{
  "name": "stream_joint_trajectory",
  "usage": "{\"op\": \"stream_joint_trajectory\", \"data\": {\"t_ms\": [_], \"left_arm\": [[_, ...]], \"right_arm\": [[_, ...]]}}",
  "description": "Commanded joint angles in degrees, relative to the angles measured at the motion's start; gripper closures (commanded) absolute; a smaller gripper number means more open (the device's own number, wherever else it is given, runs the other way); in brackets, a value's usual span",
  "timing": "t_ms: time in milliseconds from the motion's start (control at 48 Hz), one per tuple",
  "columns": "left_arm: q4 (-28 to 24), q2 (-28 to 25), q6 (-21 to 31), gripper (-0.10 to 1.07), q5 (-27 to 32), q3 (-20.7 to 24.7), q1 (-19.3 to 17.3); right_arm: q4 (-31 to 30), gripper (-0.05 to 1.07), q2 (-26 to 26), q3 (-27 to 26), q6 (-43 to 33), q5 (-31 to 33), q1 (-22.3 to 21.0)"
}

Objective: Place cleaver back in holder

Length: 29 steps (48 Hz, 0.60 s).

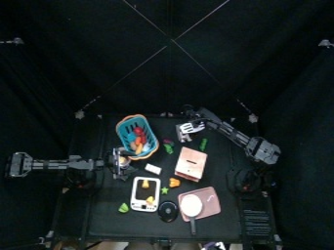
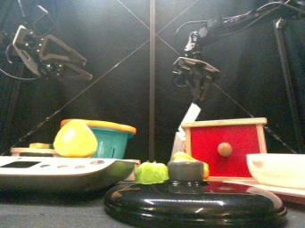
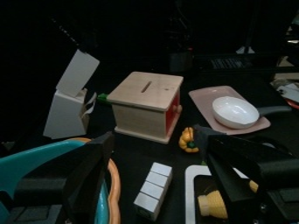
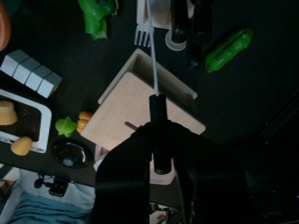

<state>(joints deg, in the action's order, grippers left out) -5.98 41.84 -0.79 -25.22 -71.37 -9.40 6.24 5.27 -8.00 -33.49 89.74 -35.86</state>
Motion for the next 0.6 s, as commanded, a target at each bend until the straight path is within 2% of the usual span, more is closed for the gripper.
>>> {"op": "stream_joint_trajectory", "data": {"t_ms": [0, 583], "left_arm": [[0.0, -0.1, -0.1, -0.05, -0.3, 0.9, 0.0], [0.0, -0.1, -0.1, -0.05, -0.3, 0.7, 0.0]], "right_arm": [[0.4, 0.52, -1.1, -0.7, 0.0, 0.0, 0.1], [0.9, 0.52, 0.4, -0.7, -0.1, 0.4, -0.3]]}}
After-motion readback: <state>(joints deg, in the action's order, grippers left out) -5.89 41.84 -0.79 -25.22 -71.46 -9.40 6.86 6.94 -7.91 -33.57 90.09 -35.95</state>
